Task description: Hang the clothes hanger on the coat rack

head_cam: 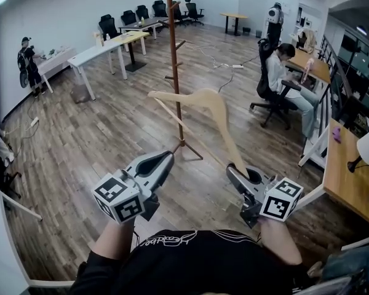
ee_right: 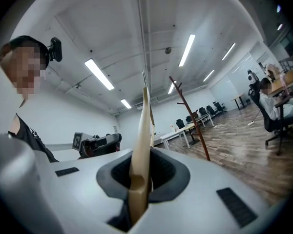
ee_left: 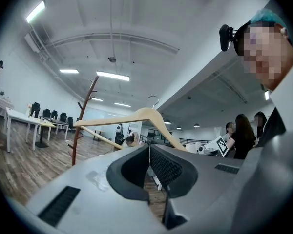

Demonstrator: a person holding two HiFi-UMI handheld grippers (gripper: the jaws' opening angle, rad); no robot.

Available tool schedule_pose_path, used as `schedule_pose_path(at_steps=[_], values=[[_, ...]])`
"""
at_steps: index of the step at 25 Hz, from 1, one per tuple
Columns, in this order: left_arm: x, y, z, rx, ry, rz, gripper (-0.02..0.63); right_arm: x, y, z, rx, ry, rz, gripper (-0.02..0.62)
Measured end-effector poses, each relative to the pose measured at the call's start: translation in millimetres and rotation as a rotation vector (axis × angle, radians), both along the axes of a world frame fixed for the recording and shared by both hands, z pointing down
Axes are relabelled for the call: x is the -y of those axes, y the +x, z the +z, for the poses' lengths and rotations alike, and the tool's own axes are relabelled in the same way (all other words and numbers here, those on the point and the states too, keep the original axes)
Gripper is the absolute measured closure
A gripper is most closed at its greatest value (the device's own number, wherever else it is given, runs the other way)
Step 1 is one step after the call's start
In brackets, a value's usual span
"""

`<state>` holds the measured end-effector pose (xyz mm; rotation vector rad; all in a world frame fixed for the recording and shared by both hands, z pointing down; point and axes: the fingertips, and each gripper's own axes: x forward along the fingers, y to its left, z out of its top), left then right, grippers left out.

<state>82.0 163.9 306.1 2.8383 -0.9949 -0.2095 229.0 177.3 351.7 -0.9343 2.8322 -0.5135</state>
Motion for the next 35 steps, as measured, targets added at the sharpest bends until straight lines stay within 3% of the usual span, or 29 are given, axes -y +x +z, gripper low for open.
schedule_pose_path(at_steps=[5,11,25,30,35], values=[[17,7,1,0.006,-0.007,-0.004,0.597,18,6,6,0.015,-0.02,-0.005,0.54],[73,-9,15,-0.011,-0.036,0.0,0.597,71,-14,17,-0.022,-0.041,-0.02,0.54],[286,-120,36,-0.042,-0.099,-0.005,0.597,272,-115,40,-0.049,-0.113,0.011,0.54],[348,-165,44,0.001,-0.071,-0.034,0.597,331,-152,41,-0.08,-0.11,0.031,0.54],[382,-189,37,-0.064,-0.077,-0.018,0.597,363,-173,40,-0.09,-0.1,0.033,0.54]])
